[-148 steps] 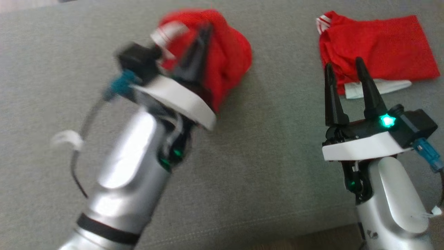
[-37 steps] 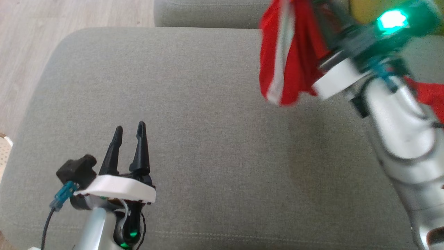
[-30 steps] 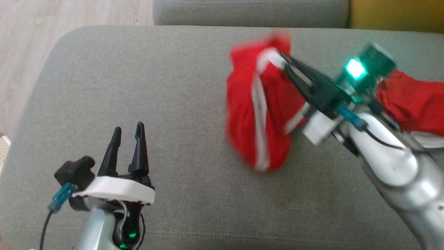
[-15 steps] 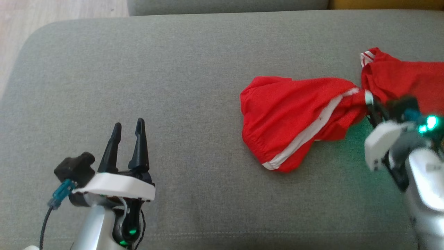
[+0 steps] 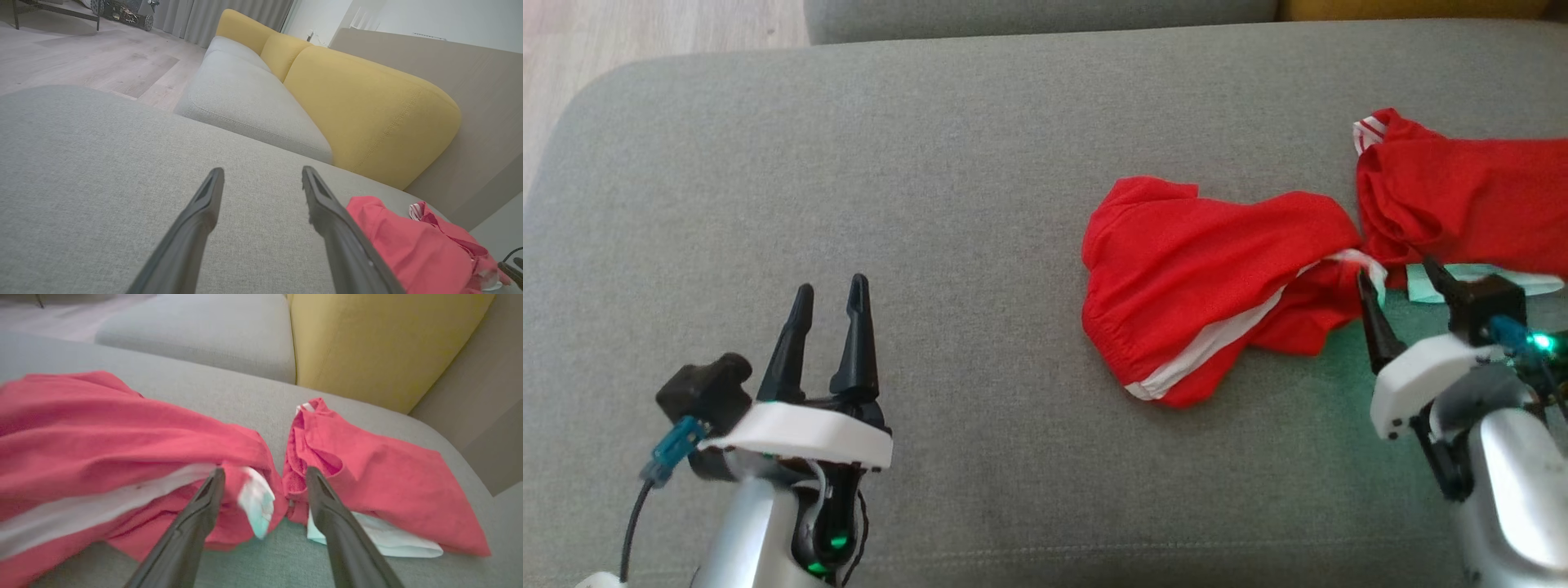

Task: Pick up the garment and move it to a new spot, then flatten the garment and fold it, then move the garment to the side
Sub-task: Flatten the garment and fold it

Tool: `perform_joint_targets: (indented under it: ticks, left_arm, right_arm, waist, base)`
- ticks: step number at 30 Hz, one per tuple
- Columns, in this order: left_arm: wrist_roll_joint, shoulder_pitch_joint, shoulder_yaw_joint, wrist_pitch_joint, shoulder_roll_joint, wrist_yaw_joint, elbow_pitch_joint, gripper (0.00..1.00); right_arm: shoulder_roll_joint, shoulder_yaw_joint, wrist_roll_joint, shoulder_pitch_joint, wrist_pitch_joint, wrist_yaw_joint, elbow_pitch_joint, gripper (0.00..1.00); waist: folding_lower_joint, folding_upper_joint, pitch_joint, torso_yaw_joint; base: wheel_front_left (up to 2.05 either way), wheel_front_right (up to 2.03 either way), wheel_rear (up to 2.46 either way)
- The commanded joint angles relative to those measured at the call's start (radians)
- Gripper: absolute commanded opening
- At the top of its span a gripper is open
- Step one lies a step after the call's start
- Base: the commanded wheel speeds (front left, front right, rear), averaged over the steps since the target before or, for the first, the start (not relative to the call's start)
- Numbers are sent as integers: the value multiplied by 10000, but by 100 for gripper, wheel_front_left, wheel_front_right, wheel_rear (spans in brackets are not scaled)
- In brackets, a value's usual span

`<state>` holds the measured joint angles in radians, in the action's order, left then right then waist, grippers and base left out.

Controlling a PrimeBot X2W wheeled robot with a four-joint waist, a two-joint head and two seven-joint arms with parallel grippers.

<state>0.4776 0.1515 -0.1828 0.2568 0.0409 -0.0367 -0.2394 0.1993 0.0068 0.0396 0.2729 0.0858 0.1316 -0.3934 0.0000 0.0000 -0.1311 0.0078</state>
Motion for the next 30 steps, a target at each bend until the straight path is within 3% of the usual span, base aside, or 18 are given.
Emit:
perform_joint_targets:
  ticks: [1,6,15,22,30]
  left_arm:
    - [-46,413,215,49,93,-47,289,100]
    - [-10,338,16,49,93,-44,318,100]
    - [343,326,-1102,49,93,-200,-108,100]
    - [2355,1051,-3542,-337,93,-686,-1579,100]
    - [3840,2351,-4886,-942,93,-793,-2769,100]
  right_arm:
    - [-143,7,51,-300,-370,-9,899,100]
    - [-838,-496,-25,-1055,-1096,-9,2158,100]
    - [-1387,-864,-30,-1374,-2087,-9,2562,100]
    - [-1469,-665,-21,-980,-2181,-9,2497,100]
    - [-1487,-143,-160,-704,-2276,-9,2248,100]
  waist:
    - [0,0,64,-42]
    - [0,0,171,-139]
    - [0,0,43,-396]
    - [0,0,-233,-743]
    - [0,0,-561,-1279]
  base:
    - [0,0,0]
    - [0,0,0]
    - [0,0,0]
    - [0,0,0]
    - [0,0,0]
